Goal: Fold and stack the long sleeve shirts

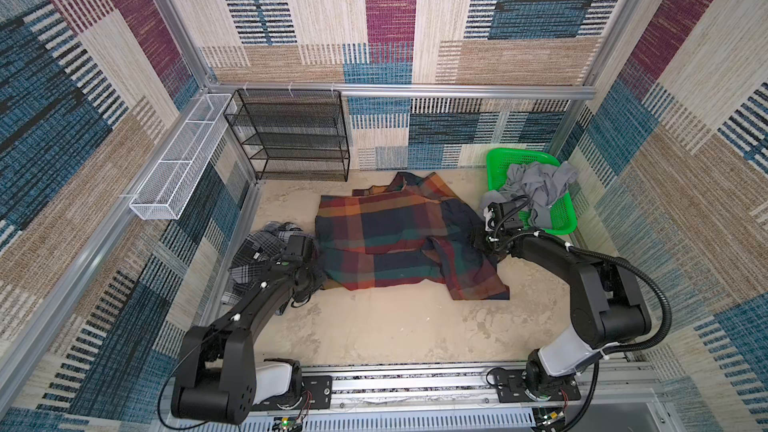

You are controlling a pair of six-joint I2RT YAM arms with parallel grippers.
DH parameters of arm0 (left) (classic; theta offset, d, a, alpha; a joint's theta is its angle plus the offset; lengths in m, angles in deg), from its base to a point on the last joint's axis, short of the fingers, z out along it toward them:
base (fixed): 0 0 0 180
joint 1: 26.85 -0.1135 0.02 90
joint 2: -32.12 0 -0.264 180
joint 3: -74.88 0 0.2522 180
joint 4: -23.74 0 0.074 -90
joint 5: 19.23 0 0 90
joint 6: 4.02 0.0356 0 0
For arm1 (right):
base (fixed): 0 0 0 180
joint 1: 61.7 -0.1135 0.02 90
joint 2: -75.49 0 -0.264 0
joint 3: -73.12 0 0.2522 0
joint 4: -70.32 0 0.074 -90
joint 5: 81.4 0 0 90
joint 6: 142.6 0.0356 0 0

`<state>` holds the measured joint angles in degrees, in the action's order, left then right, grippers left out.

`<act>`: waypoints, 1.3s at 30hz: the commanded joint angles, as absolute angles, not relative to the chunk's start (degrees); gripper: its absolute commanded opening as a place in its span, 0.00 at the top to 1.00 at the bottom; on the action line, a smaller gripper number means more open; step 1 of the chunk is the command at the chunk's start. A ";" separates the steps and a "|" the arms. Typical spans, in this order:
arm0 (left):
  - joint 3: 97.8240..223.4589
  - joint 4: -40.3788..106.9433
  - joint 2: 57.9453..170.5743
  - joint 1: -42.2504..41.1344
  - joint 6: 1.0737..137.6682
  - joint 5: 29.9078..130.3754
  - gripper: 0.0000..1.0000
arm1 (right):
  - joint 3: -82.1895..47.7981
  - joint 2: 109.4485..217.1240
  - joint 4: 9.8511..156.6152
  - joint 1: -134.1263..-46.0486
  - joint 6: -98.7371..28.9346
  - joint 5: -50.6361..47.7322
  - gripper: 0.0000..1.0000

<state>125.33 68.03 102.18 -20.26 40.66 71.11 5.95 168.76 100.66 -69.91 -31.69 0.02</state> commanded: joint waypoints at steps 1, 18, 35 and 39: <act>122.36 74.78 96.25 -20.39 39.92 67.75 1.00 | 6.77 169.69 98.08 -69.70 -29.21 -1.10 0.46; 120.72 78.75 88.08 -20.52 40.84 63.77 1.00 | 14.80 170.59 100.28 -68.61 -21.81 -2.05 0.39; 130.53 85.09 81.02 -20.52 46.91 67.08 0.33 | 17.04 151.53 105.63 -68.30 -16.59 -1.24 0.40; 136.55 83.84 83.68 -20.49 50.65 67.34 0.34 | 12.89 148.29 104.94 -69.04 -22.16 -1.39 0.40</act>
<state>134.05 84.53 82.44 -20.45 46.06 66.50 15.52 149.53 105.19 -68.43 -17.97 -2.51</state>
